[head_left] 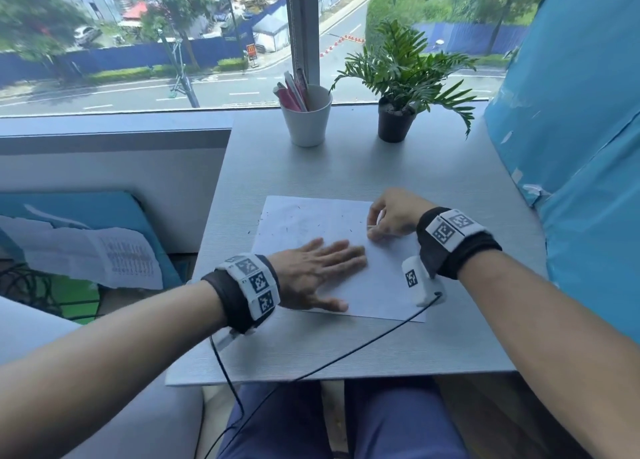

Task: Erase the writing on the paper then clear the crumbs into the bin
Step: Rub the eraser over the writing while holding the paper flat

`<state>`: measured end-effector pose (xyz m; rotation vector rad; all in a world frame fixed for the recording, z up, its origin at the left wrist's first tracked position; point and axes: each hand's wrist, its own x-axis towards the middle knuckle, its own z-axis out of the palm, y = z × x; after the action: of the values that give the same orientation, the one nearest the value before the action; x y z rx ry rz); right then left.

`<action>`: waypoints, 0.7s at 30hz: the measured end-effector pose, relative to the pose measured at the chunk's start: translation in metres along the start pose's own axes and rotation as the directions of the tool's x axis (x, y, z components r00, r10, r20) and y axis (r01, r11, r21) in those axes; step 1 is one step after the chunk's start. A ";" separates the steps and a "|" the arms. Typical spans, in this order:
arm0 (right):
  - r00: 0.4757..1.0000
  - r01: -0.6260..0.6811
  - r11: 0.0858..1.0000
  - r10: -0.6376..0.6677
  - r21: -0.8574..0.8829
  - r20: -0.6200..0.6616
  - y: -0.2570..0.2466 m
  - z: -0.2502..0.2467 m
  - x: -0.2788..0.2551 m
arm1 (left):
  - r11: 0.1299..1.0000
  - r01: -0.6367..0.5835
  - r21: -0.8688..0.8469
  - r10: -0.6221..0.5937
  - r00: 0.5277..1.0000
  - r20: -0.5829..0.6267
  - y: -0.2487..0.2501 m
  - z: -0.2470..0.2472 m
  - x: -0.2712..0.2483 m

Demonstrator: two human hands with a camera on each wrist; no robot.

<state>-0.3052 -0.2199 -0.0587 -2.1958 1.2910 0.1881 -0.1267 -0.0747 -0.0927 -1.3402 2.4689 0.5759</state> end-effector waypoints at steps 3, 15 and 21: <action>1.000 -0.013 1.000 0.013 0.012 0.000 0.001 0.000 -0.001 | 0.972 0.232 -0.029 -0.232 0.973 -0.016 -0.041 -0.011 -0.002; 0.999 -0.052 0.999 0.052 -0.012 0.016 -0.005 -0.005 -0.005 | 0.980 0.168 -0.103 -0.171 0.985 -0.022 -0.026 -0.016 0.013; 0.996 -0.079 0.996 0.081 -0.052 0.044 -0.011 -0.006 -0.004 | 0.848 0.466 -0.253 -0.486 0.874 -0.020 -0.064 -0.022 0.006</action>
<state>-0.2988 -0.2163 -0.0479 -2.1695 1.3634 0.3040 -0.0772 -0.1210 -0.0898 -2.0254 2.0413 0.7177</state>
